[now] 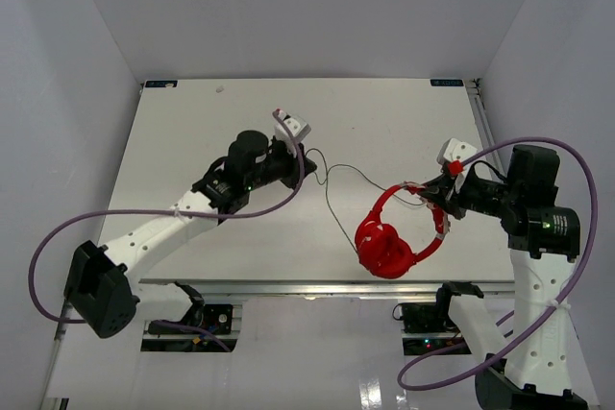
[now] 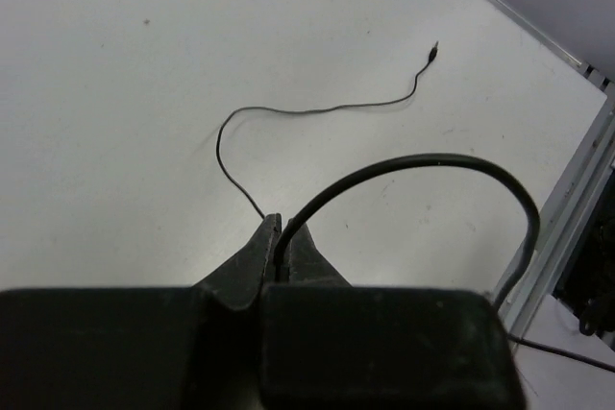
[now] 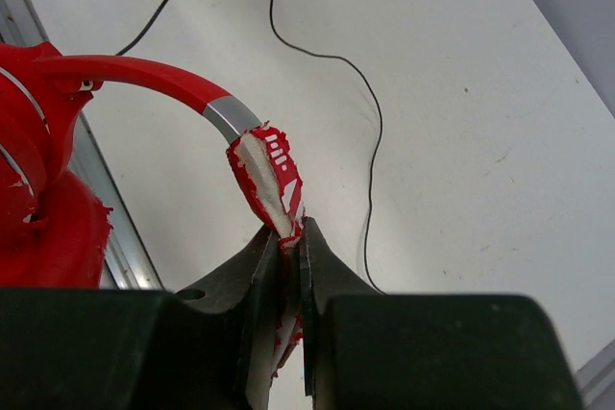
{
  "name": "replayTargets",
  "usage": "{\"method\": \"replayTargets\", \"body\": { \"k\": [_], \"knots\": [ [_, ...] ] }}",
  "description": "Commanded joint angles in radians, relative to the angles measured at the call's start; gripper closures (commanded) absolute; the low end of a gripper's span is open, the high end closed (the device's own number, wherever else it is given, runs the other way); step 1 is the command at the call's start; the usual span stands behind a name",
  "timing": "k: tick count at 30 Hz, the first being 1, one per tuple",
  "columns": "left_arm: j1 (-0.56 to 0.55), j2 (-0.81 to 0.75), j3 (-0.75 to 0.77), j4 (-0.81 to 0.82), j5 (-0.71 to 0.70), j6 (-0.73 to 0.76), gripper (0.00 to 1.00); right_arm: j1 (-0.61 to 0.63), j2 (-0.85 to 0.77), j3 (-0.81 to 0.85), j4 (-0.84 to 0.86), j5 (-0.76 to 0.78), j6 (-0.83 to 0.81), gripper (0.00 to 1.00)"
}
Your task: Wrap the headphones
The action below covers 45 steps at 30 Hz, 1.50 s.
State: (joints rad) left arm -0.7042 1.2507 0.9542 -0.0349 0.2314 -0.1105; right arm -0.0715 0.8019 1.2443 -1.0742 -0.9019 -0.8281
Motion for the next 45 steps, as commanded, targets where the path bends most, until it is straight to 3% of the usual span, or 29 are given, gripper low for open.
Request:
{"method": "replayTargets", "body": {
  "k": [1,5,14,19,27,32,45],
  "knots": [
    [0.003,0.136,0.295,-0.338,-0.048,-0.051,1.0,0.002,-0.055,-0.078,0.105,0.105,0.026,0.92],
    [0.001,0.239,0.537,-0.544,-0.061,-0.116,1.0,0.005,-0.071,-0.149,0.227,0.213,0.094,0.92],
    [-0.035,0.442,0.904,-0.867,-0.004,-0.19,1.0,0.07,-0.036,-0.223,0.422,0.414,0.22,0.92],
    [-0.084,0.582,1.046,-0.988,-0.038,-0.207,1.0,0.291,0.002,-0.224,0.497,0.593,0.331,0.92],
    [-0.088,0.641,1.139,-1.021,-0.06,-0.254,1.0,0.337,0.07,-0.268,0.61,0.76,0.472,0.92],
    [-0.09,0.604,1.117,-1.038,-0.053,-0.254,1.0,0.342,0.11,-0.3,0.702,0.868,0.557,0.92],
    [-0.182,0.597,1.141,-1.074,0.062,-0.298,1.0,0.385,0.244,-0.246,0.829,1.141,0.681,0.92]
  ]
}}
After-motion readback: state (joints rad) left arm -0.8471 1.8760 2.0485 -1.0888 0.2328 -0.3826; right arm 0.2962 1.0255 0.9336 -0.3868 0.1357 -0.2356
